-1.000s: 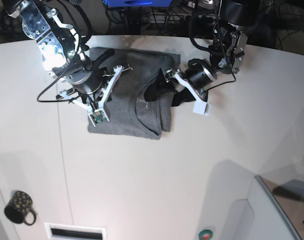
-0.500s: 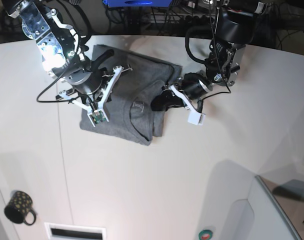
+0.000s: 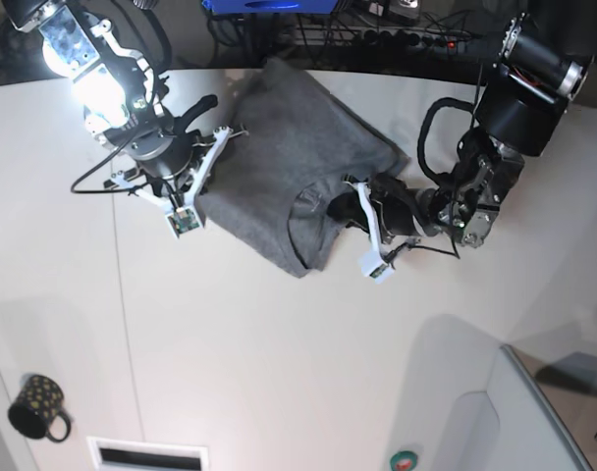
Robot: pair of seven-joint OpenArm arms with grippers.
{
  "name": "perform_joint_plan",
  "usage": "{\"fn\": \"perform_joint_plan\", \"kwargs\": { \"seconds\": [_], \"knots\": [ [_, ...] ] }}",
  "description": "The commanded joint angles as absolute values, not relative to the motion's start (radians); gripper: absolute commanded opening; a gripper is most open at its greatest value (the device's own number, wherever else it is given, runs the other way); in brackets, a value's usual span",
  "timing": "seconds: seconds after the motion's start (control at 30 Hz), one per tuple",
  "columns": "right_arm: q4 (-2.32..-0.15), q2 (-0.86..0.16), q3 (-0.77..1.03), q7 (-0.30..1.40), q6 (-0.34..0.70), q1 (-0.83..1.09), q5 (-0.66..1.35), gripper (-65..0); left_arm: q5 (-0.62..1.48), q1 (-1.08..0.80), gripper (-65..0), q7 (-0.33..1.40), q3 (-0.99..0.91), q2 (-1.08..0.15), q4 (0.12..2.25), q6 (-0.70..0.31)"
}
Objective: Layout the t-shirt on the table in an organized manner, then fold the t-shirt properly
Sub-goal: 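Lift and fold the grasped corner with the left gripper over the shirt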
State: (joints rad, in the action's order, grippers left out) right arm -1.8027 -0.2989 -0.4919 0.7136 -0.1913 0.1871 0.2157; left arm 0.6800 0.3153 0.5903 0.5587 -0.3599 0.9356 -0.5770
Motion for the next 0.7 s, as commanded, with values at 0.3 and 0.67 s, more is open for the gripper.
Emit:
{"fn": "perform_joint_plan", "kwargs": {
  "seconds": [0.3,0.67],
  "knots": [
    [-1.821,-0.202,-0.162,0.687,-0.188,0.234,0.213,-65.0,0.297,0.496,-65.0,0.596,0.782,-0.291,0.940,-0.570],
    [-1.817,-0.196,-0.061,0.690,-0.188,0.262,0.213,-65.0,-0.131,0.501,-65.0,0.549,0.782,-0.059,0.935,-0.573]
  ]
}}
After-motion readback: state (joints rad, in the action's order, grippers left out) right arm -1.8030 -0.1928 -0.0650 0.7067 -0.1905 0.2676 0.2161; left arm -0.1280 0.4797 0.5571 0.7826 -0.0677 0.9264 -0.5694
